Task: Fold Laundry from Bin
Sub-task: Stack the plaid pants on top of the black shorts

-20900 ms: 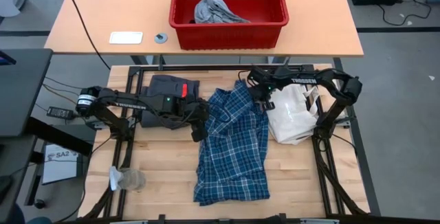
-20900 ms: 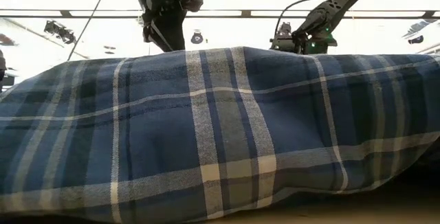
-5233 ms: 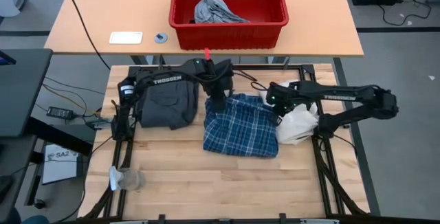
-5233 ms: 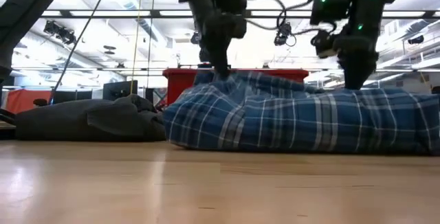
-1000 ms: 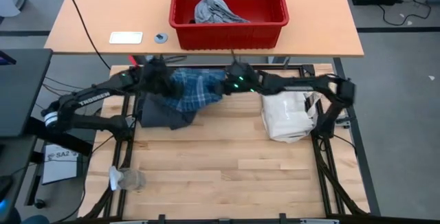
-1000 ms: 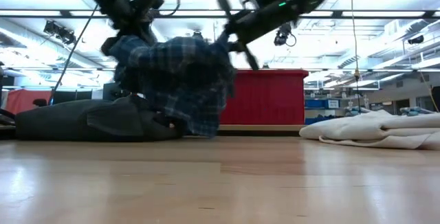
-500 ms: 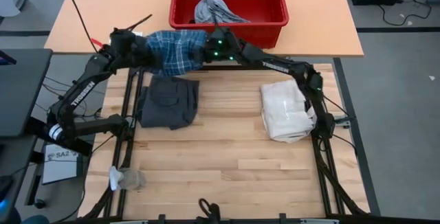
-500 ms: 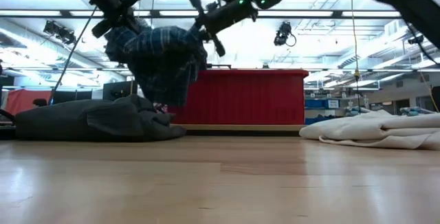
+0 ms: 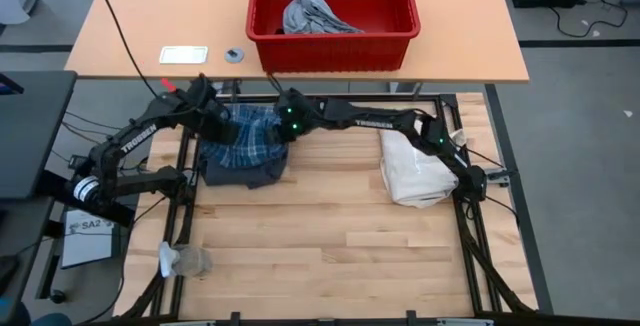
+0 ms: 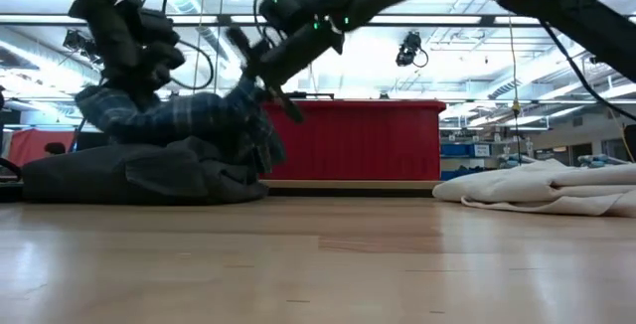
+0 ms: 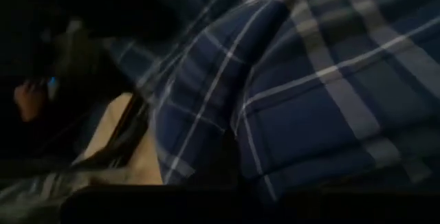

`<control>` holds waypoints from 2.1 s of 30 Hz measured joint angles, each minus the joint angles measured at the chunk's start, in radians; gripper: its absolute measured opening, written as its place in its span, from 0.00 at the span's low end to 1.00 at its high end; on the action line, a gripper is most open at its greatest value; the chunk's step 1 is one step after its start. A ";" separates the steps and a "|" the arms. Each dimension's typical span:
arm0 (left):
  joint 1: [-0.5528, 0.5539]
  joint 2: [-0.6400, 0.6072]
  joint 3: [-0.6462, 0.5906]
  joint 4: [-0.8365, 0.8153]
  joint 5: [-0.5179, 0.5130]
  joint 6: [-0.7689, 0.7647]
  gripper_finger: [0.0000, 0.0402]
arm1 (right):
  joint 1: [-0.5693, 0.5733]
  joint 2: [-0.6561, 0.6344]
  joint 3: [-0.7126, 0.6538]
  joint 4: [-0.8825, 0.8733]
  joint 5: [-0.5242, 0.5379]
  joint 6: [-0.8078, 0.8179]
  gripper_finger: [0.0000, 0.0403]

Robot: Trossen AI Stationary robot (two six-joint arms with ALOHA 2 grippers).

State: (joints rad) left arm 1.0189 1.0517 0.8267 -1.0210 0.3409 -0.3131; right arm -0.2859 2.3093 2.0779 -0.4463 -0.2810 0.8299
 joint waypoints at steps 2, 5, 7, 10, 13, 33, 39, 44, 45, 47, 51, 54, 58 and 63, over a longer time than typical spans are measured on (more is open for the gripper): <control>-0.004 -0.001 -0.013 -0.040 0.009 0.010 0.06 | 0.013 -0.006 0.004 -0.033 -0.010 -0.011 0.04; -0.009 -0.001 -0.015 -0.099 0.030 0.050 0.07 | 0.022 -0.004 0.002 -0.156 -0.024 -0.013 0.04; -0.009 -0.001 -0.006 -0.132 0.044 0.063 0.10 | 0.023 -0.003 -0.020 -0.198 0.009 -0.018 0.05; -0.008 -0.001 -0.001 -0.182 0.015 0.065 0.19 | 0.023 -0.003 -0.044 -0.210 -0.009 -0.008 0.13; -0.007 -0.001 0.000 -0.208 -0.018 0.058 0.28 | 0.020 -0.003 -0.069 -0.173 -0.047 0.012 0.24; -0.022 -0.071 0.427 -0.294 -0.077 0.019 0.53 | -0.025 -0.095 -0.071 -0.334 -0.132 -0.127 0.77; -0.142 -0.080 0.436 -0.145 -0.075 -0.069 0.50 | -0.047 -0.166 -0.071 -0.326 -0.018 -0.165 0.76; -0.288 -0.076 0.244 0.079 -0.085 -0.208 0.48 | -0.052 -0.183 -0.071 -0.331 0.037 -0.195 0.74; -0.309 -0.076 0.193 0.100 -0.098 -0.238 0.47 | -0.053 -0.183 -0.071 -0.337 0.018 -0.201 0.73; -0.333 -0.079 0.099 0.090 -0.154 -0.283 0.47 | -0.054 -0.183 -0.076 -0.341 -0.010 -0.226 0.72; -0.337 -0.116 -0.058 0.052 -0.219 -0.339 0.47 | -0.041 -0.183 -0.116 -0.339 -0.072 -0.251 0.71; -0.337 -0.160 -0.137 0.058 -0.217 -0.364 0.47 | -0.013 -0.183 -0.169 -0.267 -0.120 -0.244 0.70; -0.320 -0.194 -0.208 0.056 -0.221 -0.391 0.47 | 0.020 -0.181 -0.261 -0.027 -0.165 -0.198 0.70; -0.298 -0.205 -0.243 0.032 -0.246 -0.396 0.47 | 0.042 -0.180 -0.371 0.439 -0.191 -0.153 0.66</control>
State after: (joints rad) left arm 0.7211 0.8467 0.5835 -0.9888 0.0948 -0.7094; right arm -0.2435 2.1296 1.7064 -0.0078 -0.4722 0.6764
